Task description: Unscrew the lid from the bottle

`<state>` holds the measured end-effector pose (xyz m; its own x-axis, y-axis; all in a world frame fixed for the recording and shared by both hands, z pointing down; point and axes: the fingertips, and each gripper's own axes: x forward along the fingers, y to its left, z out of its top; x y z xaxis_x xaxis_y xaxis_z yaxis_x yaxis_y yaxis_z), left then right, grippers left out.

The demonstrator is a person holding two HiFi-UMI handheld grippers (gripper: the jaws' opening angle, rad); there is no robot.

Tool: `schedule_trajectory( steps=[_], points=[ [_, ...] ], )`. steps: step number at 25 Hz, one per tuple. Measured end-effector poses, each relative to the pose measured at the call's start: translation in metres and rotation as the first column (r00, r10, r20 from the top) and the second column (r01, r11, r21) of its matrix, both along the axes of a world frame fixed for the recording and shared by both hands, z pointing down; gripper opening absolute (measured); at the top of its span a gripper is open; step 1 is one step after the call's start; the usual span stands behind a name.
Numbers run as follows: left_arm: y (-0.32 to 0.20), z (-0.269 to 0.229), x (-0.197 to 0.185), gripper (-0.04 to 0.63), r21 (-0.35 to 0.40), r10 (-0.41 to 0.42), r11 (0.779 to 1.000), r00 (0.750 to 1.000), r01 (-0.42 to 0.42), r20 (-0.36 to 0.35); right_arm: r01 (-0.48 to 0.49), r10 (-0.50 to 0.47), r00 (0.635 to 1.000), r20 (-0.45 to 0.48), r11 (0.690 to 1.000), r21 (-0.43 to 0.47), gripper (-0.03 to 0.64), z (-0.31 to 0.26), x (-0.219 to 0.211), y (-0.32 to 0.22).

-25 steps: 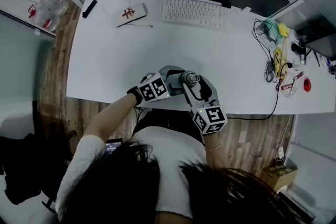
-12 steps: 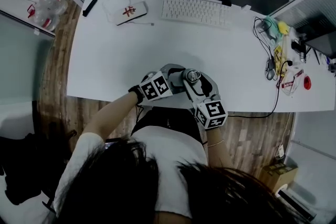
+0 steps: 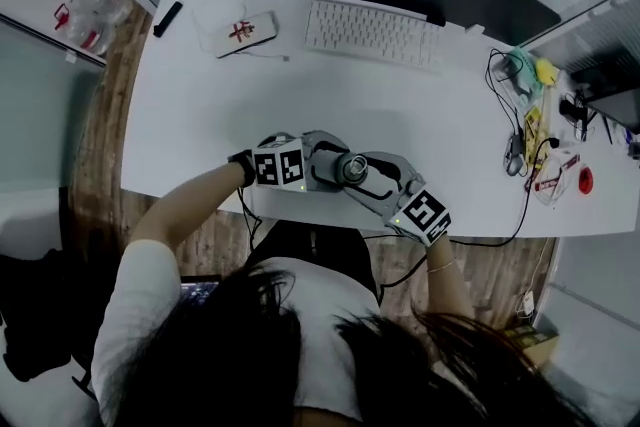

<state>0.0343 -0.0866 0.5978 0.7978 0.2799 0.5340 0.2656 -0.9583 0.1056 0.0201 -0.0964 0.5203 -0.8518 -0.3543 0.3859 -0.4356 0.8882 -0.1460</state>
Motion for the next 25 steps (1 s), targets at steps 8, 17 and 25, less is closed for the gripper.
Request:
schedule_trajectory(
  steps=[8, 17, 25],
  points=[
    [0.000, 0.002, -0.001, 0.374, 0.019, 0.163, 0.986, 0.986, -0.164, 0.043, 0.328, -0.331, 0.943, -0.039, 0.943, -0.064, 0.236, 0.002, -0.004, 0.002],
    [0.000, 0.002, -0.002, 0.371, 0.049, 0.184, 0.981, 0.981, -0.187, 0.053, 0.351, -0.357, 0.933, -0.043, 0.930, -0.114, 0.236, 0.002, -0.003, 0.003],
    [0.001, 0.002, 0.000, 0.371, 0.040, 0.029, 0.999, 1.000, -0.029, 0.007, -0.154, 0.162, 0.979, 0.120, 0.985, -0.078, 0.236, -0.020, 0.010, -0.002]
  ],
)
